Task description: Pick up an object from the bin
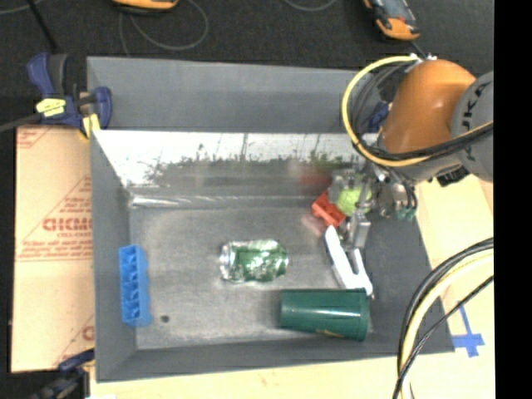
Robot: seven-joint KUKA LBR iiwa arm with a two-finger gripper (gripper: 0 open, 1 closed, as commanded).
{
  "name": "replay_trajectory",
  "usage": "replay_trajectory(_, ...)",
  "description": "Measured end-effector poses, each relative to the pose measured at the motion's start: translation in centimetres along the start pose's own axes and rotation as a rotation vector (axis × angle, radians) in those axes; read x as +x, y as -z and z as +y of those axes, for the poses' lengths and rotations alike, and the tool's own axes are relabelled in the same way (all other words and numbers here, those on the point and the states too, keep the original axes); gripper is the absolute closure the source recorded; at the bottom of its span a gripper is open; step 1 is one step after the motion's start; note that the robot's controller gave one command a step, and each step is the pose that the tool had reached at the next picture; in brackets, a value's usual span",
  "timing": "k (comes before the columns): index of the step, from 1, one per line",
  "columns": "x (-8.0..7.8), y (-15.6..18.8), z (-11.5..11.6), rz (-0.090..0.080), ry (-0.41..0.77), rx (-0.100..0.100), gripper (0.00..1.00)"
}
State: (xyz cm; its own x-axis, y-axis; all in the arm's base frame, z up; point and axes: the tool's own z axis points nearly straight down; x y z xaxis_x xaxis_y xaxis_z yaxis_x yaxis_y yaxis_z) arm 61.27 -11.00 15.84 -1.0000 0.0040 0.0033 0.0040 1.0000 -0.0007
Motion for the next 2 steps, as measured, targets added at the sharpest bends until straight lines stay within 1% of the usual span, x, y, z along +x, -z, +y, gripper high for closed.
replay_trajectory(1,-0.2,0.5,0.0,-0.008,0.002,0.001,0.0)
replay_trajectory(2,-1.5,-3.6,3.3,-0.017,0.004,0.003,0.0)
